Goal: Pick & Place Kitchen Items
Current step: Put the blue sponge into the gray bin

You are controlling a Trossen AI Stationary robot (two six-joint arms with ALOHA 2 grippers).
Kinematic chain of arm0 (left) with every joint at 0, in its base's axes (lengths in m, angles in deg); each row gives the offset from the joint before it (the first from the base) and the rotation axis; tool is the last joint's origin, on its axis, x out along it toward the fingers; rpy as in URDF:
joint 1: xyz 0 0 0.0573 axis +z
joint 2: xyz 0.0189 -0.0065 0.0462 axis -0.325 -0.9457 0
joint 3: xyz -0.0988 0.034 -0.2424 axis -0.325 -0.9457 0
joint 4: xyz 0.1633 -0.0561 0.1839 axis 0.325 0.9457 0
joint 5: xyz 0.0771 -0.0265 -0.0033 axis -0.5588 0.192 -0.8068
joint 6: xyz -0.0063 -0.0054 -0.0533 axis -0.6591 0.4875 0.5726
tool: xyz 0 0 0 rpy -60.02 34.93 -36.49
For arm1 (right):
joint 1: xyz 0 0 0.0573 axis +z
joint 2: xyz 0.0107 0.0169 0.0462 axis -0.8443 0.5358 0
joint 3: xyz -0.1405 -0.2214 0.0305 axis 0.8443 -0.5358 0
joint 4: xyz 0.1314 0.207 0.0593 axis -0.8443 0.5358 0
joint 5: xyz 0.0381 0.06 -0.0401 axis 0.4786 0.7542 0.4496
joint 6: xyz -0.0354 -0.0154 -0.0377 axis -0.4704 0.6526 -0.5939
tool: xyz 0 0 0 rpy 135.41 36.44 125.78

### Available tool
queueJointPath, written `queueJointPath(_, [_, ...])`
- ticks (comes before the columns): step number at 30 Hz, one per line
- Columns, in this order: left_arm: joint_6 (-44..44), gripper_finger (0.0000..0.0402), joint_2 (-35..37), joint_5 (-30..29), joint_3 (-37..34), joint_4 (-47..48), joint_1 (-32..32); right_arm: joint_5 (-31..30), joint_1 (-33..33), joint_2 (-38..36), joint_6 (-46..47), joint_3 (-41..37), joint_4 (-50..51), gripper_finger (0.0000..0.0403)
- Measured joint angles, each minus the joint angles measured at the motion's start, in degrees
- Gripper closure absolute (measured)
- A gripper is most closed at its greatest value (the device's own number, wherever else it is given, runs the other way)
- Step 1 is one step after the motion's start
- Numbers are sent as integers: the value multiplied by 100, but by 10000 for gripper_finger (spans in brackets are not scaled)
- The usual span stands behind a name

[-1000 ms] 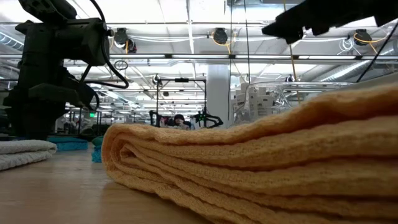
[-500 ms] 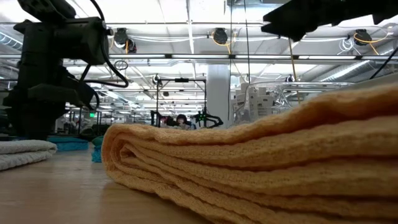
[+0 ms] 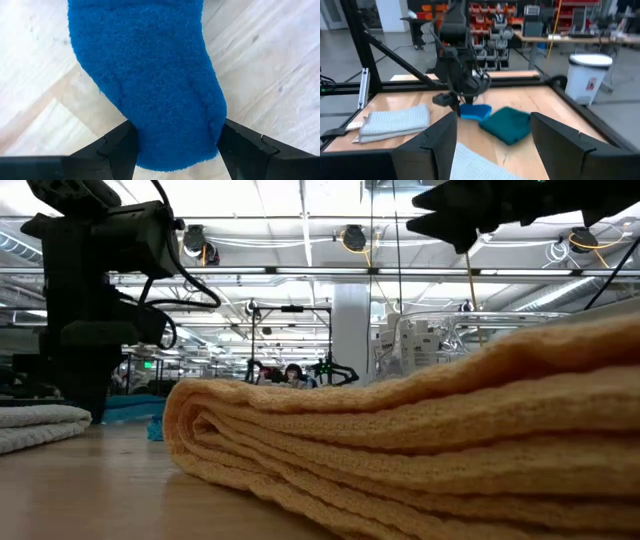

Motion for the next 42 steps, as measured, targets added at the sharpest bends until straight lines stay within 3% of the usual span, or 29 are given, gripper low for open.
queueJointPath(13, [-105, 154, -4, -166, 0, -263, -88, 16, 0, 51, -429, 0, -129, 179])
queueJointPath(30, [539, 155, -7, -174, 4, 48, -687, 16, 0, 51, -598, 0, -133, 179])
queueJointPath(34, [534, 180, -7, -92, 7, 38, -692, 16, 0, 51, -598, 0, -133, 179])
queueJointPath(42, [448, 271, 10, 14, 35, 66, -701, 16, 0, 51, -598, 0, -133, 179])
